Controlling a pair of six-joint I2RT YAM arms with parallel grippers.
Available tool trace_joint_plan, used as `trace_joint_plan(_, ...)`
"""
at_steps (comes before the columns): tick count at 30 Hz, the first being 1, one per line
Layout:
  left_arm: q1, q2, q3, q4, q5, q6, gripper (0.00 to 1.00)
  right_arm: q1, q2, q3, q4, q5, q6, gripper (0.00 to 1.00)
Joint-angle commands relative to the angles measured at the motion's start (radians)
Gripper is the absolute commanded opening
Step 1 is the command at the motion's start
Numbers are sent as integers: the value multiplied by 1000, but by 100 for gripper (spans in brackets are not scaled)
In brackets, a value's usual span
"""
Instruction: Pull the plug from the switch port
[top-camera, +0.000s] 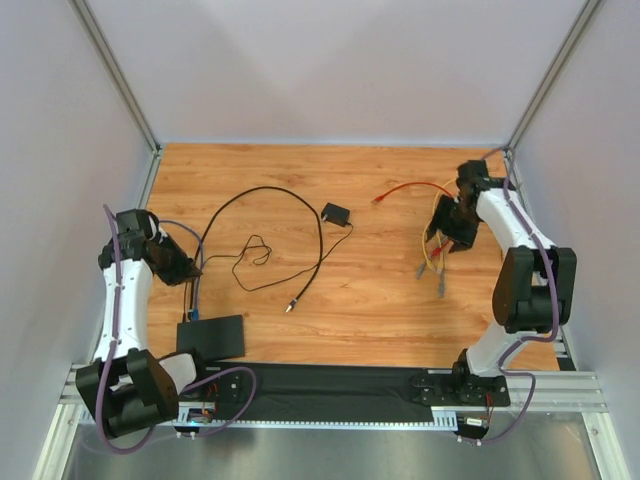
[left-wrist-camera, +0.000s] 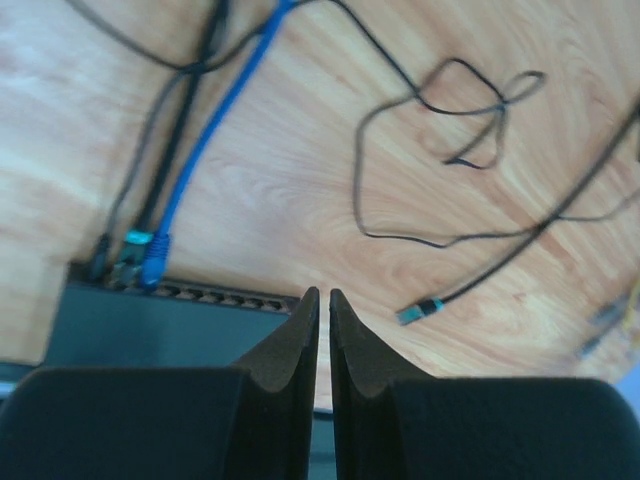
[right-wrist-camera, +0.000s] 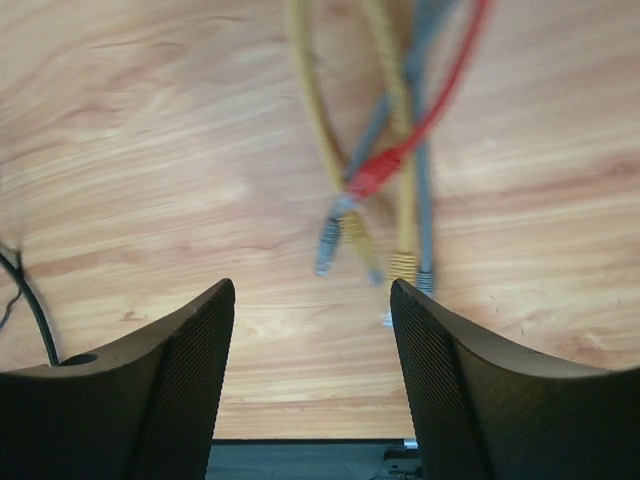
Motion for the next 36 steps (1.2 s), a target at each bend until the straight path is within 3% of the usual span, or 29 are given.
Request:
trace_joint_plan(1,4,5,98,-127,-296,-38,15,162,-43,158,-91,197,-29,66)
trace_joint_plan(2,9,13,116,-144,-398,-46,15,193,-38,186,-121,220,-34,66)
trace_joint_plan(5,53,34,158,-198,-517,-98,15,323,-34,270,-114,173,-63,66)
trace_joint_plan(11,206,54,73,-197,-468,-192,9,621,96,352,13,-226,-45,64)
trace_joint_plan(13,236,93,49,-192,-479,-215,7,719,173,379,41,-282,-20,63)
trace_joint_plan(15,294,122,15,-181,-476,-241,0,794,246,399,90,-371,0,58)
trace_joint_plan(18,338,145,-31,-169,-488,-294,0,868,345,462,124,-464,5,50)
trace_joint_plan(24,345,215,-54,-207,-572,-354,0,920,556,658,60,-538,-14,40)
trace_joint_plan(30,345,283,-59,-237,-730,-388,0,937,647,686,87,-590,44,34)
trace_joint_plan(36,345,283,-157,-158,-635,-393,0,969,712,715,86,-616,63,34)
